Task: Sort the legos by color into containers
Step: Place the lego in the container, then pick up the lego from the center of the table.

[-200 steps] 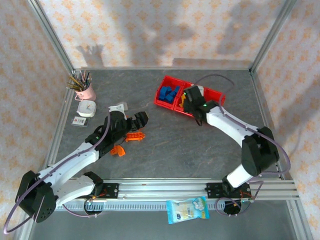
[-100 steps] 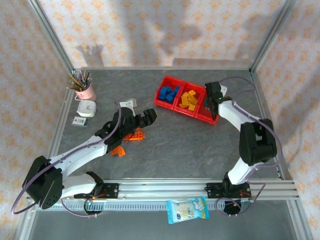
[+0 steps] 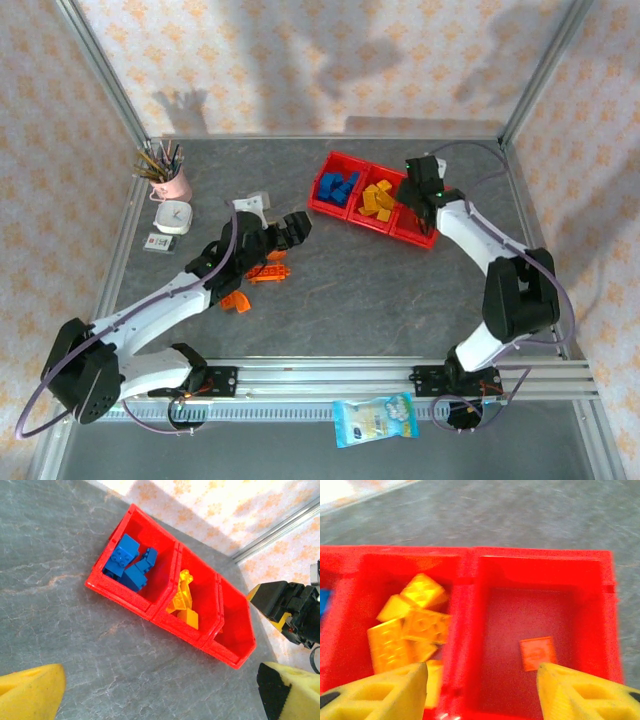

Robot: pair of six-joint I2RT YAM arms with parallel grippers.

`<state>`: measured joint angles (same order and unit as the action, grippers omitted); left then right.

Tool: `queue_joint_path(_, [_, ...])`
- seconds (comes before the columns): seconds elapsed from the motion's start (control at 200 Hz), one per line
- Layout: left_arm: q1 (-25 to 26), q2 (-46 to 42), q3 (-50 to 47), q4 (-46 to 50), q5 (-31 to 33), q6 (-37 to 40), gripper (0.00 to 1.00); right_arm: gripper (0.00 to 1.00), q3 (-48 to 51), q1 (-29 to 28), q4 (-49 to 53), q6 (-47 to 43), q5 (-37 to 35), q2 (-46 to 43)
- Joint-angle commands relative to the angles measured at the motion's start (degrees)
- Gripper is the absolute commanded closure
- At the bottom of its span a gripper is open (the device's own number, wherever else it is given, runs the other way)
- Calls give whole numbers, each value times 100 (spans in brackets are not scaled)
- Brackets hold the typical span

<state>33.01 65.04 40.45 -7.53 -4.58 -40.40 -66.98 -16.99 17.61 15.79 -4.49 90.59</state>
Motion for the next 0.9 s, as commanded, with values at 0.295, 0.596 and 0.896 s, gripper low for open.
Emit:
queue_joint_path(0.295, [-32, -1092, -344, 1084, 766, 131, 1, 30, -41, -1977, 203, -427, 371, -2])
queue_joint_path(0.596, [-91, -1850, -614, 1881, 1231, -155, 1, 25, -875, -3019, 37, -921, 766, 1107])
queue_joint_path(0.896, [-167, -2491, -651, 2626, 1721, -296, 1, 21, -2051, -3391, 208, -1417, 1353, 2363])
